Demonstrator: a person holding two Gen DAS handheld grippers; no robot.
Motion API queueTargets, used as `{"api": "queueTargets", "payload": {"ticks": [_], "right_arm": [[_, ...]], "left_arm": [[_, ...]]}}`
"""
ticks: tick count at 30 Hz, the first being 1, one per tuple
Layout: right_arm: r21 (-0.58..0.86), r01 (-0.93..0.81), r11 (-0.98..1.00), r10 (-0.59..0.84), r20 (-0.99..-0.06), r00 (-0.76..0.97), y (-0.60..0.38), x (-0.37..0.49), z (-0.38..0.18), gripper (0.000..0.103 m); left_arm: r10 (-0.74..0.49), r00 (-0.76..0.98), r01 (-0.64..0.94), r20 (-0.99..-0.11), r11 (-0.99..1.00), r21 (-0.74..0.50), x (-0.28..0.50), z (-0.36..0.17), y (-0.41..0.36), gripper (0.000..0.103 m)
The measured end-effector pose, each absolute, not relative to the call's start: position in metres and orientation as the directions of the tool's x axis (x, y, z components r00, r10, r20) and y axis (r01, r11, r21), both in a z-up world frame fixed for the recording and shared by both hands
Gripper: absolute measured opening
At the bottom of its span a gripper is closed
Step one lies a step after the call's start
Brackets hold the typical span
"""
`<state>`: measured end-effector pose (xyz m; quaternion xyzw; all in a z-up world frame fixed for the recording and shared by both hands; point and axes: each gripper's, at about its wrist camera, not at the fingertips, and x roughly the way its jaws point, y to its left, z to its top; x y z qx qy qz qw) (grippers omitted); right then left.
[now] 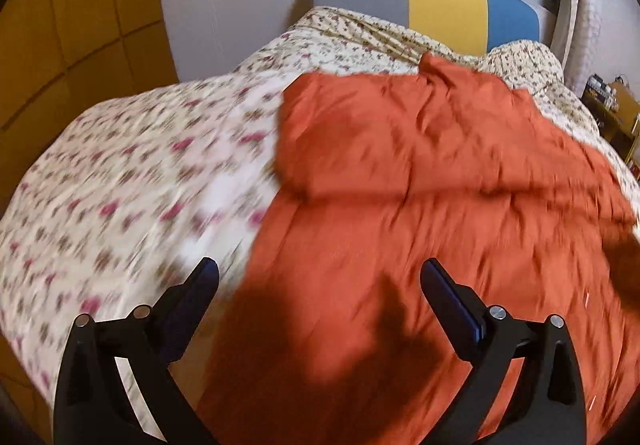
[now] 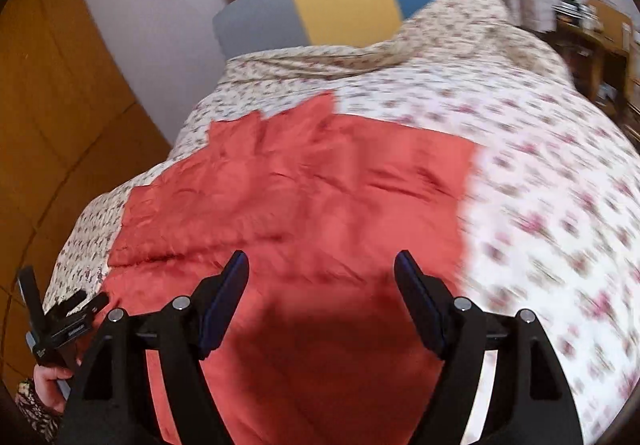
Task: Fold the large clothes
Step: 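Grasp the jacket hem with both grippers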
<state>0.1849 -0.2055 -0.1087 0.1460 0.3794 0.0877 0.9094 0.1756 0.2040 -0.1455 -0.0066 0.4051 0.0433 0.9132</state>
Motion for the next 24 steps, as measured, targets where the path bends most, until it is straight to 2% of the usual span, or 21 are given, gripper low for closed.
{"api": "queueTargets", "payload": {"ticks": [6,9,13,17,19,20,21,22,23,24], "right_arm": [[0.33,0.027,0.944,0.228,-0.708,0.668,-0.257,0.113,-0.128,0.076],[0.342,0.036,0.939,0.242,-0.73,0.639,-0.266,0.086,-0.143,0.076],[0.437,-0.038,0.898,0.375,-0.72,0.584,-0.259,0.055,-0.164,0.076],[0.49,-0.151,0.859,0.493,-0.707,0.507,-0.228,0.04,-0.181,0.076],[0.501,-0.145,0.853,0.497,-0.698,0.516,-0.22,0.037,-0.186,0.075],[0.52,-0.134,0.843,0.507,-0.689,0.518,-0.22,0.038,-0.187,0.072],[0.564,-0.117,0.817,0.536,-0.668,0.517,-0.223,0.039,-0.189,0.063],[0.619,-0.121,0.776,0.585,-0.636,0.503,-0.225,0.042,-0.19,0.047],[0.643,-0.117,0.756,0.607,-0.624,0.493,-0.226,0.043,-0.19,0.043],[0.646,-0.111,0.755,0.606,-0.623,0.495,-0.227,0.043,-0.189,0.04]], "left_arm": [[0.072,0.631,-0.133,-0.772,0.991,-0.016,0.125,-0.16,0.235,0.1],[0.016,0.626,-0.13,-0.779,0.988,-0.084,0.105,-0.167,0.245,0.1],[-0.075,0.629,-0.108,-0.774,0.977,-0.182,0.084,-0.17,0.247,0.1],[-0.063,0.626,-0.025,-0.778,0.995,-0.101,0.066,-0.174,0.227,0.1],[-0.074,0.626,-0.023,-0.776,0.993,-0.113,0.06,-0.177,0.226,0.1],[-0.082,0.628,-0.031,-0.773,0.991,-0.131,0.059,-0.177,0.226,0.1],[-0.089,0.628,-0.039,-0.773,0.989,-0.145,0.058,-0.177,0.227,0.099],[-0.098,0.63,-0.043,-0.77,0.986,-0.161,0.056,-0.176,0.227,0.095],[-0.107,0.634,-0.034,-0.766,0.986,-0.165,0.054,-0.175,0.225,0.085],[-0.116,0.634,-0.014,-0.764,0.987,-0.161,0.052,-0.173,0.221,0.07]]}}
